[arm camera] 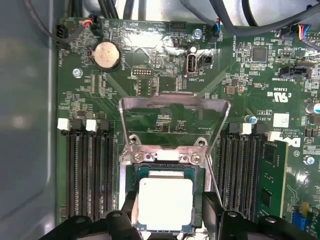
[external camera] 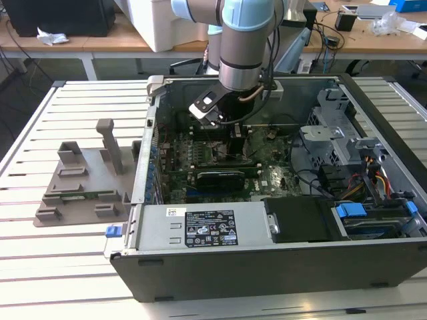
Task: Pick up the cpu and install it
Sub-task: 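Place the cpu into insertion slot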
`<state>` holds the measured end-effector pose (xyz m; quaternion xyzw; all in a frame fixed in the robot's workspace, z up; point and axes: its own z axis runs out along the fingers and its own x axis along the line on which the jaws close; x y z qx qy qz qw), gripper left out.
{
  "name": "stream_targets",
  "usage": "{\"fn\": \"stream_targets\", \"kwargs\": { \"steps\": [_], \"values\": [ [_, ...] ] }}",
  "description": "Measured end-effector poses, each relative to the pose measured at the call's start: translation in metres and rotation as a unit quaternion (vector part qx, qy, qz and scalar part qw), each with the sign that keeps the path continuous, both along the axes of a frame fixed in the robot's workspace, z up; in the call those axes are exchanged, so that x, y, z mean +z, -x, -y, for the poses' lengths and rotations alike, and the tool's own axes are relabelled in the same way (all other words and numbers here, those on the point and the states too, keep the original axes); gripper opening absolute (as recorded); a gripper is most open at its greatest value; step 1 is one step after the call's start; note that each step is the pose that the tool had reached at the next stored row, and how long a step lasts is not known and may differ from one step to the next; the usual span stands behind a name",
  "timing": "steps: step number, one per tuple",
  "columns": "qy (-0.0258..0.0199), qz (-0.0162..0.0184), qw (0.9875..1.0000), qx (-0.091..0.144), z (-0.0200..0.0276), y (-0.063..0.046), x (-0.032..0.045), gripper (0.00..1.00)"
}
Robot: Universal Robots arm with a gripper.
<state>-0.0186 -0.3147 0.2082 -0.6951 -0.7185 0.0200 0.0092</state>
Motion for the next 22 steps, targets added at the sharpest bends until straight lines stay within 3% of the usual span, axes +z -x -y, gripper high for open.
{"fn": "stream_targets", "kwargs": {
  "steps": [1,3,4,5,9,11,13,19,22],
  "values": [
    [-0.0039,0.0001,1.0000,0.000,-0.0001,0.000,0.0014,0.62],
    [-0.0073,0.0001,1.0000,0.000,-0.0003,0.000,0.0057,0.61],
    [-0.0072,0.0000,1.0000,0.000,-0.0002,0.000,0.0113,0.54],
    [-0.0073,0.0001,1.0000,0.000,-0.0003,0.000,0.0122,0.42],
    [-0.0075,0.0001,1.0000,0.000,0.0004,0.001,0.0107,0.30],
    [-0.0074,0.0000,1.0000,0.000,0.0014,0.002,0.0079,0.12],
    [-0.0081,0.0000,1.0000,0.000,0.0021,0.003,0.0013,0.11],
    [-0.0096,-0.0006,1.0000,0.000,0.0023,0.001,-0.0029,0.11],
    [-0.0098,-0.0012,1.0000,0.000,0.0022,-0.007,-0.0045,0.11]
  ]
}}
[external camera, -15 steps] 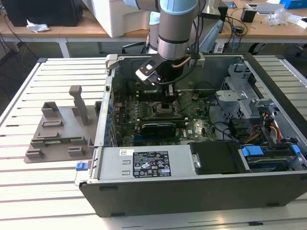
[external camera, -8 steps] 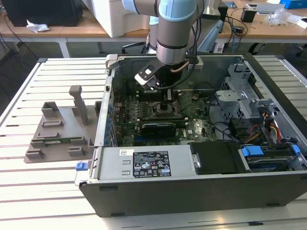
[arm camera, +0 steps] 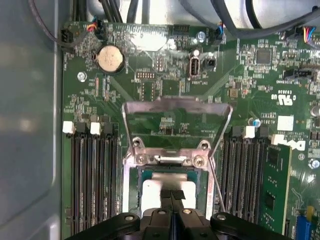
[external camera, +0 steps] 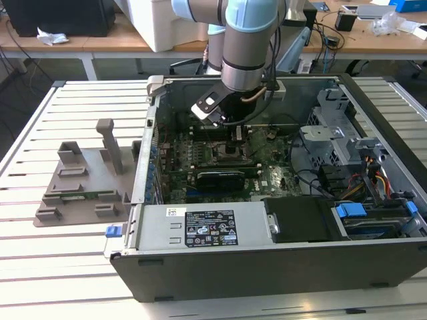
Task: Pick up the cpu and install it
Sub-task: 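Place the cpu into insertion slot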
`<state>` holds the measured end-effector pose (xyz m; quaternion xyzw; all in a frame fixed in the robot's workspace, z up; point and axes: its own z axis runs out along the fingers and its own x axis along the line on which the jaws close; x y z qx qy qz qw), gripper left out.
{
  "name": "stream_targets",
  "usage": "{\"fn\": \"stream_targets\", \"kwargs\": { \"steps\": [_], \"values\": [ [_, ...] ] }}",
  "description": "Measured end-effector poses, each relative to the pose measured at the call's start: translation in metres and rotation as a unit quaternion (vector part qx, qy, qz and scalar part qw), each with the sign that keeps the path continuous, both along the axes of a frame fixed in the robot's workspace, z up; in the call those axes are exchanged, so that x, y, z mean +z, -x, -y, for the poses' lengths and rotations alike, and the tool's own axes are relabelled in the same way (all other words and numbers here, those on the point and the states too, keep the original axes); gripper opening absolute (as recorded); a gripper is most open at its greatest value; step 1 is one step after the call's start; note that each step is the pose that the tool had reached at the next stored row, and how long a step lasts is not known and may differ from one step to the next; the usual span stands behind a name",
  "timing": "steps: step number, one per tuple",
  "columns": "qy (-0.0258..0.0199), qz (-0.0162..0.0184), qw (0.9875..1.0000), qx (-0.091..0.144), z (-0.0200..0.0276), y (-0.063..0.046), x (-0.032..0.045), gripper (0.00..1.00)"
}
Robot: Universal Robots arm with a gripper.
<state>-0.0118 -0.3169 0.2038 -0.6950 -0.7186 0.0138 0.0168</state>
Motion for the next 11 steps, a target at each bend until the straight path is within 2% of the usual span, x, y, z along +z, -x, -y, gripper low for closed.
{"fn": "stream_targets", "kwargs": {
  "steps": [2,4,9,11],
  "values": [
    [-0.0001,0.0000,1.0000,0.000,0.0000,-0.003,0.0001,0.11],
    [-0.0012,0.0006,1.0000,0.000,-0.0004,-0.005,0.0045,0.11],
    [0.0000,0.0000,1.0000,0.000,0.0000,-0.005,0.0367,0.11],
    [-0.0001,0.0000,1.0000,0.000,-0.0001,-0.005,0.0458,0.11]
  ]
}}
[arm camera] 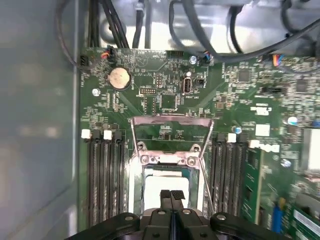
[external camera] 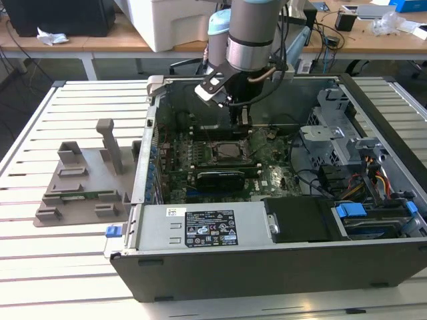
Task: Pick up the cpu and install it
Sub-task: 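Place the cpu into insertion slot, then close the cpu cover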
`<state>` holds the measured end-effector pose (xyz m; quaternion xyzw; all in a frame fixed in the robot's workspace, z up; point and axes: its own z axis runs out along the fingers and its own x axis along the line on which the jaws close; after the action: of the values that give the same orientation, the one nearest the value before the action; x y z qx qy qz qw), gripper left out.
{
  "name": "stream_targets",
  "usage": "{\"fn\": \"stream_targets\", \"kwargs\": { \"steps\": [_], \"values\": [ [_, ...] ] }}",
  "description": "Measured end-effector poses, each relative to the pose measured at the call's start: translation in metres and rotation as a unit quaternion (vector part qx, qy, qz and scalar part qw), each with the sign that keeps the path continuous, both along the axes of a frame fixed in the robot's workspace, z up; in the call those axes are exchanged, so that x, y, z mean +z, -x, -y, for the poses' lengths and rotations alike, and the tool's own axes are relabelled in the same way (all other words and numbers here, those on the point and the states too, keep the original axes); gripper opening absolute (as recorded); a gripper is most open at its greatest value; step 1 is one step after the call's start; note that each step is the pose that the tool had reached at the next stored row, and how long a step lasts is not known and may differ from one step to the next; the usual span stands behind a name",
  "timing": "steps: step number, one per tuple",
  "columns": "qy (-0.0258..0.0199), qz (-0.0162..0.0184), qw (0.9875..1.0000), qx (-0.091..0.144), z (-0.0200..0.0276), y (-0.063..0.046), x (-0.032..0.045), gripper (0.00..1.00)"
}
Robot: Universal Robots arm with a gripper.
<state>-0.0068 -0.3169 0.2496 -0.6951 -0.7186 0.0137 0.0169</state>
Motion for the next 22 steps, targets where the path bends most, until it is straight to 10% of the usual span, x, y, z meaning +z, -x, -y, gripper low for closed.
{"fn": "stream_targets", "kwargs": {
  "steps": [8,18,22],
  "values": [
    [0.0001,0.0000,1.0000,0.000,0.0000,0.000,0.0538,0.11],
    [0.0000,0.0000,1.0000,0.000,0.0000,-0.001,0.0560,0.11],
    [0.0000,-0.0001,1.0000,0.000,0.0000,-0.031,0.0559,0.11]
  ]
}}
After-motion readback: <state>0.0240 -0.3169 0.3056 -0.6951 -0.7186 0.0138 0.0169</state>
